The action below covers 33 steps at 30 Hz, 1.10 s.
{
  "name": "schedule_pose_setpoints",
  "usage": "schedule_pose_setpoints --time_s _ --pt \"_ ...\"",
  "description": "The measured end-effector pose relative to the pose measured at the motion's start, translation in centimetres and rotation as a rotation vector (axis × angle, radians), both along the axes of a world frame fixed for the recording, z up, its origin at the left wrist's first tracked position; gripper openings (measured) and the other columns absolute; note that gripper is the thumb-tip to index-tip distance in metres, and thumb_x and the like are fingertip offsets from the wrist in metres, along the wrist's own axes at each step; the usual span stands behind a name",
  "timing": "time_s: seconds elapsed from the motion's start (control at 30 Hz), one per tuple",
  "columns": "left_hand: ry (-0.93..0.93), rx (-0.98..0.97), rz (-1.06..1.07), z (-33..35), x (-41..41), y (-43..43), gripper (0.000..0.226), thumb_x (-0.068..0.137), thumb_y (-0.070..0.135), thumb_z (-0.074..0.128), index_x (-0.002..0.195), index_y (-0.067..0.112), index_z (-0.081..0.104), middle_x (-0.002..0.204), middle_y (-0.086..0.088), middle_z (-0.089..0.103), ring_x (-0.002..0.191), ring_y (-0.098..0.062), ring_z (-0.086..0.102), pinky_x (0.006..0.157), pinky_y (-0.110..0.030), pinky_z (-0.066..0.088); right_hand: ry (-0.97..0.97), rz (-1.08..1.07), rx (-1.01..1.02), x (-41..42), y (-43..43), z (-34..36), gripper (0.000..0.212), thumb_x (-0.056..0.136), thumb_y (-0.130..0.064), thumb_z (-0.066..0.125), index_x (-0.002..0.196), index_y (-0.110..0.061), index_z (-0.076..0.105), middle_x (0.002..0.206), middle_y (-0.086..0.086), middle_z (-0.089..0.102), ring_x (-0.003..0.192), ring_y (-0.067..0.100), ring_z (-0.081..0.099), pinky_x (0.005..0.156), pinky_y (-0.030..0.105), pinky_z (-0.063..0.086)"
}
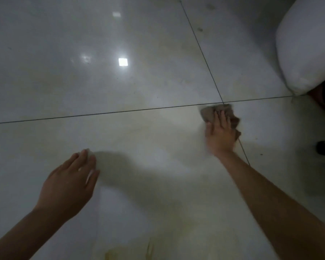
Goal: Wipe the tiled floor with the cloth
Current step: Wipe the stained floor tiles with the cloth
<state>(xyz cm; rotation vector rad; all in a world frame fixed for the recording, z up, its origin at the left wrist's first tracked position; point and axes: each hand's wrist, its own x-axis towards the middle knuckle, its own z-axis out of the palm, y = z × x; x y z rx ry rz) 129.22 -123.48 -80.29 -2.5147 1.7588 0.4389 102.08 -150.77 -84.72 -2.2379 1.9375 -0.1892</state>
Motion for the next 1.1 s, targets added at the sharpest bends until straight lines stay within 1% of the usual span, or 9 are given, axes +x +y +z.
schedule_pose_setpoints --time_s 0.1,0.23,0.33,0.43,0.5,0.6,0.9,0.97,1.1 --pt "-0.091 0.067 -0.048 0.4 -0.1 -0.9 0.057 0.085 0.035 0.034 0.102 -0.006 0.07 0.11 -0.027 0.067 0.087 -0.042 0.069 0.063 -0.052 0.056 -0.004 -0.014 0.005 8.1 3.5 -0.3 0.054 0.104 -0.035 0.026 0.155 -0.019 0.015 0.162 0.008 0.009 0.149 0.027 0.005 0.117 0.048 0.008" --pt "-0.149 0.15 -0.023 0.6 -0.2 -2.3 0.025 0.081 0.016 0.064 0.09 -0.006 0.071 0.1 -0.029 0.068 0.066 -0.04 0.068 0.055 -0.045 0.056 -0.027 0.769 -0.087 15.0 11.8 -0.7 0.049 0.099 -0.033 0.036 0.146 -0.019 0.041 0.156 0.009 0.032 0.143 0.031 0.029 0.115 0.05 0.023" --pt "-0.151 0.193 -0.025 0.3 0.2 -2.4 0.03 0.084 0.02 0.064 0.105 0.0 0.069 0.118 -0.022 0.064 0.085 -0.036 0.069 0.067 -0.043 0.056 -0.08 1.181 0.006 11.6 9.2 -0.4 0.044 0.098 -0.025 0.048 0.141 -0.015 0.049 0.149 0.008 0.044 0.136 0.027 0.041 0.111 0.043 0.026" --pt "-0.135 0.223 -0.032 0.1 0.1 -1.9 0.038 0.078 0.015 0.07 0.109 -0.006 0.065 0.119 -0.028 0.061 0.094 -0.041 0.066 0.069 -0.05 0.057 -0.128 0.712 -0.008 2.9 1.9 0.5 0.04 0.098 -0.009 0.05 0.138 -0.002 0.05 0.13 0.012 0.061 0.113 0.025 0.061 0.095 0.034 0.045" --pt "-0.13 0.233 -0.03 0.1 -0.5 -1.8 0.049 0.073 0.014 0.076 0.111 -0.014 0.061 0.117 -0.035 0.059 0.097 -0.047 0.063 0.068 -0.054 0.056 -0.019 0.48 0.02 -2.8 -1.7 1.3 0.044 0.101 -0.014 0.047 0.143 0.0 0.041 0.147 0.018 0.043 0.133 0.031 0.046 0.108 0.038 0.036" --pt "-0.17 0.256 -0.016 0.1 -1.4 -1.8 0.066 0.082 0.03 0.069 0.123 -0.019 0.051 0.125 -0.038 0.052 0.107 -0.048 0.057 0.079 -0.054 0.053 0.054 0.461 -0.004 -8.1 -0.9 1.0 0.048 0.104 -0.023 0.035 0.149 -0.005 0.028 0.157 0.016 0.023 0.146 0.029 0.022 0.118 0.04 0.015" --pt "-0.064 0.14 0.009 -0.4 -0.9 0.1 0.06 0.091 0.035 0.053 0.132 -0.009 0.049 0.143 -0.03 0.041 0.129 -0.045 0.043 0.09 -0.063 0.045 0.146 0.781 0.034 -18.0 14.7 1.0 0.048 0.104 -0.033 0.027 0.148 -0.015 0.038 0.158 0.005 0.028 0.147 0.024 0.023 0.12 0.043 0.012" --pt "-0.063 0.088 -0.004 -0.1 -1.2 1.4 0.059 0.095 0.037 0.043 0.134 -0.007 0.049 0.145 -0.029 0.039 0.131 -0.046 0.043 0.093 -0.065 0.041 0.137 0.663 -0.014 -15.4 11.0 1.2 0.052 0.099 -0.035 0.03 0.141 -0.008 0.047 0.151 0.014 0.039 0.143 0.028 0.03 0.119 0.033 0.004" --pt "-0.086 0.068 -0.024 1.0 -2.7 4.8 0.068 0.092 0.041 0.032 0.141 -0.004 0.041 0.152 -0.023 0.029 0.137 -0.04 0.036 0.1 -0.062 0.036 0.056 0.087 0.003 -5.8 8.8 0.4 0.064 0.097 -0.053 0.029 0.149 -0.017 0.034 0.159 0.01 0.024 0.147 0.03 0.018 0.119 0.054 0.005"
